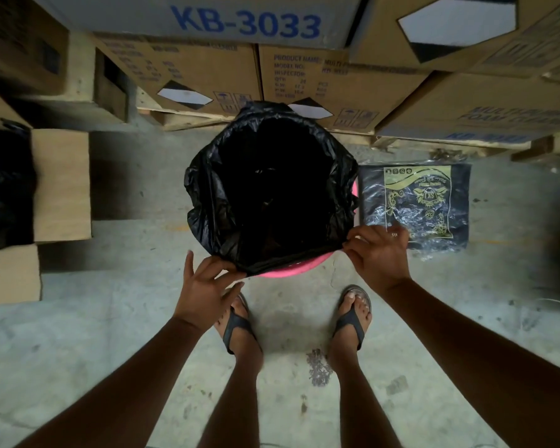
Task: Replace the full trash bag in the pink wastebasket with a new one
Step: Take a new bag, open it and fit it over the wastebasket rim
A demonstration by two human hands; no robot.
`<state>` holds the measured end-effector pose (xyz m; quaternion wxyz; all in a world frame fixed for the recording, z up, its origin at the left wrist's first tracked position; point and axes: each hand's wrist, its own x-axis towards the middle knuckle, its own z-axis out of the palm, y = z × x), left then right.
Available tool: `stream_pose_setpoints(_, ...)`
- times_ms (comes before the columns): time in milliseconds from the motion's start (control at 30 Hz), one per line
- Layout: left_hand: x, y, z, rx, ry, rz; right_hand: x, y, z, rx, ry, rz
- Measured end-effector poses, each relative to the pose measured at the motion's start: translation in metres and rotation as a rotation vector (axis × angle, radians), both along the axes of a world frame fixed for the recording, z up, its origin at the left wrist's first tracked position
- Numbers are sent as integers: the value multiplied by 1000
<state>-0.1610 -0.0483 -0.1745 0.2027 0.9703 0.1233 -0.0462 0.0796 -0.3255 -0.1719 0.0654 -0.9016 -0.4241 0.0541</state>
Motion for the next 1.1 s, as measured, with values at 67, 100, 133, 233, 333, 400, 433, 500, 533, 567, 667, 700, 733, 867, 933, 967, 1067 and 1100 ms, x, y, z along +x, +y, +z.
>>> stream_pose_setpoints(67,-8,-2,6,39,73,-76,-3,-1,2,-20,-3,8)
stream_pose_setpoints(100,-9,-3,9,55,114,-96,-4,-1,2,-42,-2,13)
stream_pose_setpoints(133,-9,-5,12,63,147,-98,-5,-2,2,-69,4,19)
stream_pose_setpoints(233,-4,-7,14,50,192,-65,-6,-5,5,-164,26,65)
stream_pose_setpoints(333,5,-7,14,37,207,-49,-2,-6,8,-211,37,120)
stream_pose_setpoints(400,9,-8,15,54,234,-46,-1,-6,11,-253,32,144)
stream_pose_setpoints(433,11,-9,15,68,250,-45,-1,-5,12,-285,27,156)
stream_pose_setpoints(500,11,-11,17,83,269,-53,-4,-3,14,-339,19,164)
stream_pose_setpoints(533,10,-12,20,84,265,-60,-7,-2,16,-346,21,154)
stream_pose_setpoints(567,9,-12,22,85,255,-69,-8,-1,18,-338,22,134)
stream_pose_setpoints(667,7,-12,27,80,192,-62,-13,0,21,-212,22,53)
stream_pose_setpoints(700,7,-12,27,76,161,-52,-14,1,22,-147,27,33)
stream_pose_setpoints(733,6,-12,27,73,134,-44,-15,1,22,-85,36,26)
stream_pose_setpoints(867,8,-16,24,77,124,-17,-23,9,16,7,78,117)
stream_pose_setpoints(933,11,-20,25,85,152,-29,-30,13,13,-31,119,145)
stream_pose_setpoints(967,13,-22,24,88,156,-50,-32,16,12,-50,141,146)
stream_pose_setpoints(1067,17,-24,19,86,123,-90,-31,21,8,-31,196,139)
stream_pose_setpoints(1100,20,-24,18,82,117,-88,-29,22,7,-13,211,147)
